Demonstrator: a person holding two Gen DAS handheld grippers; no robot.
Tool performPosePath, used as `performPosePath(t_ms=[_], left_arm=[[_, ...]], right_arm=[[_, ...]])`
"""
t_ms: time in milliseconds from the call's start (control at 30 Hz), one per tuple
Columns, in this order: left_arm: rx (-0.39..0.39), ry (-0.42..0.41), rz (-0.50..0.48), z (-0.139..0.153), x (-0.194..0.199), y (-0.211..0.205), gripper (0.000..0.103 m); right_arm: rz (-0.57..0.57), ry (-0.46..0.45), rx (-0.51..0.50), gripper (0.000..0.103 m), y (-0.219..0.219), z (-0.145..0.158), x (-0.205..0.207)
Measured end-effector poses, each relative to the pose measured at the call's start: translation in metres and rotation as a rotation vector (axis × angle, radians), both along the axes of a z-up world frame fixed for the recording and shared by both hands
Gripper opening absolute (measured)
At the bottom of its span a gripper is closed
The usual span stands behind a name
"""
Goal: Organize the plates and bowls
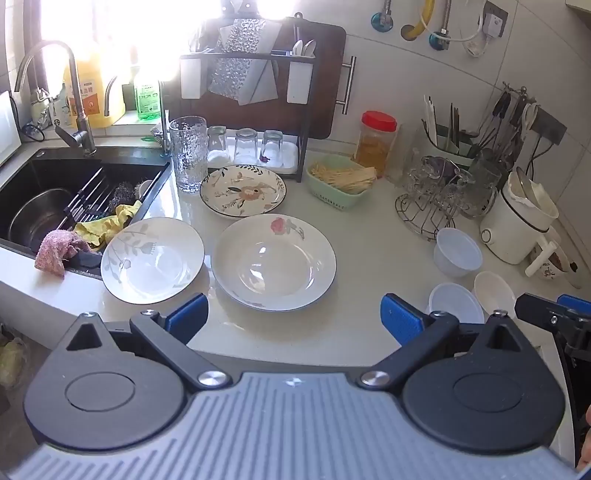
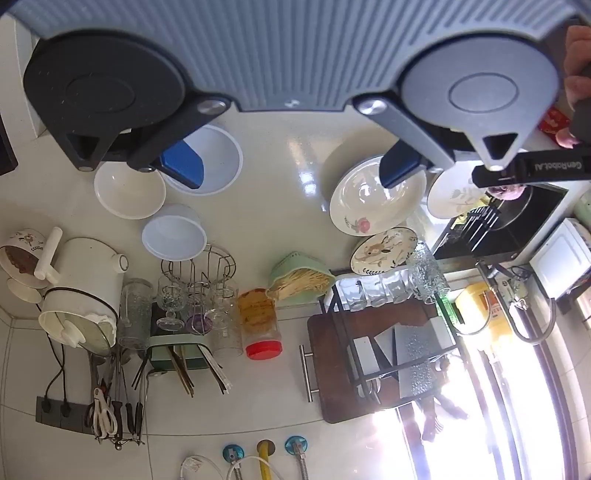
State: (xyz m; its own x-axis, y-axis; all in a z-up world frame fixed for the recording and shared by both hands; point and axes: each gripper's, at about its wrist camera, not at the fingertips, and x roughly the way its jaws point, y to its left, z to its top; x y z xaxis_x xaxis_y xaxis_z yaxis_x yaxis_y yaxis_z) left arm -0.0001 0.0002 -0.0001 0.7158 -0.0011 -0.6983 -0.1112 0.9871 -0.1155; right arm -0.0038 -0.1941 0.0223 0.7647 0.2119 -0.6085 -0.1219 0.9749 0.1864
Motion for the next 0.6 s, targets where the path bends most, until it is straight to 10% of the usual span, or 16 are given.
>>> performPosePath(t_ms=[600], left_arm=[[0.012, -0.002, -0.002, 0.006, 0.005, 0.003, 0.101]], right_arm=[[0.015, -0.013, -0.023, 0.103, 0.007, -0.003, 0.003]])
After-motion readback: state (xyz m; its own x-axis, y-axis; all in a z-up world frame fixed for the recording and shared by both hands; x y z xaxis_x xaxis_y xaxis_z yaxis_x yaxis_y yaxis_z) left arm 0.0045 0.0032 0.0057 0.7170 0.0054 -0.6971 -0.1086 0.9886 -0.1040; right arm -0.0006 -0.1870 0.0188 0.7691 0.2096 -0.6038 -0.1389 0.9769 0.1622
